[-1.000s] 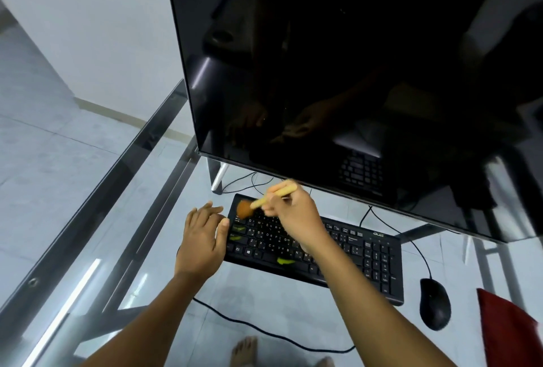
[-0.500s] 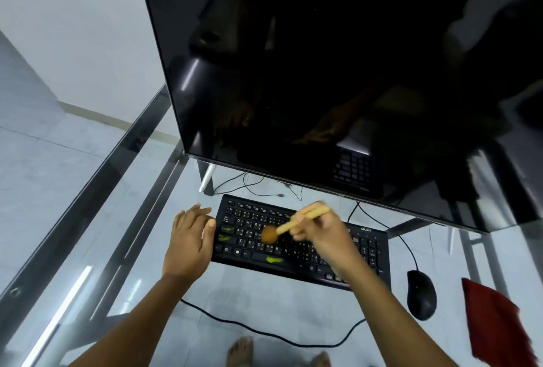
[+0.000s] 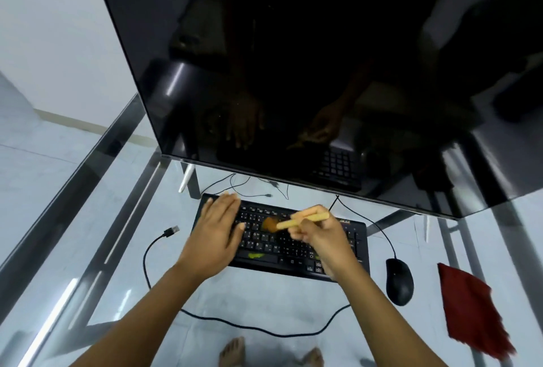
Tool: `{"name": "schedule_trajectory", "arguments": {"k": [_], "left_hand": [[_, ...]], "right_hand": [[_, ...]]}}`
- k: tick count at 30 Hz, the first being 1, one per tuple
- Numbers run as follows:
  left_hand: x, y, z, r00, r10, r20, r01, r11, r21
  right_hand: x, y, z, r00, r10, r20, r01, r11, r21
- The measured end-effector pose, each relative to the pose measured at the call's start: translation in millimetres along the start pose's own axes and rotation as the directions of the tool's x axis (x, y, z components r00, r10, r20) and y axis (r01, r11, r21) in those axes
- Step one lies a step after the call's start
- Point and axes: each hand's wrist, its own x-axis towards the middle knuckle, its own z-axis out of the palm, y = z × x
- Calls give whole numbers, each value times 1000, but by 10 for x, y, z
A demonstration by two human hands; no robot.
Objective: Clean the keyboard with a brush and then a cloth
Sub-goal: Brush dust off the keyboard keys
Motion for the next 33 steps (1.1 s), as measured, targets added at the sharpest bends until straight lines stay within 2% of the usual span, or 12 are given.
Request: {"name": "schedule_trajectory", "arguments": {"k": [2, 4, 8, 11, 12, 15, 19, 22, 26, 28, 30, 33], "left_hand": [[75, 92, 93, 996, 47, 75, -50, 998, 32], [137, 143, 192, 990, 52, 132, -60, 996, 62], [154, 149, 324, 984, 3, 180, -13, 998, 58], [139, 160, 353, 986, -17, 168, 6, 998, 66], [141, 170, 354, 986, -19, 165, 8, 998, 70], [129, 168, 348, 986, -20, 164, 11, 998, 57], [137, 189, 326, 985, -21, 170, 12, 998, 54], [138, 182, 325, 984, -22, 175, 12, 998, 55], [148, 195, 337, 984, -33, 174, 20, 997, 73], [143, 215, 354, 984, -34, 176, 17, 995, 98], [143, 243, 371, 982, -36, 185, 16, 994, 110], [181, 321, 404, 980, -14, 200, -8, 994, 105]], "right_hand": [[-84, 37, 21, 998, 15, -69, -16, 999, -27], [-129, 98, -52, 962, 30, -272, -27, 1000, 12], [-294, 200, -77, 996, -22, -90, 15, 997, -81], [-375, 262, -126, 962, -27, -270, 19, 999, -29], [-396, 294, -156, 966, -25, -258, 17, 999, -33], [-476, 335, -149, 996, -40, -76, 31, 993, -114], [-481, 366, -254, 964, -66, -257, 51, 997, -65], [-496, 342, -222, 993, -107, -41, 100, 983, -154], [-325, 305, -252, 958, -92, -273, 87, 996, -32], [-222, 234, -206, 992, -22, -124, 34, 995, 94], [-152, 196, -154, 998, -43, -41, 43, 999, 15], [-21, 215, -236, 958, 20, -286, 8, 995, 96]]}}
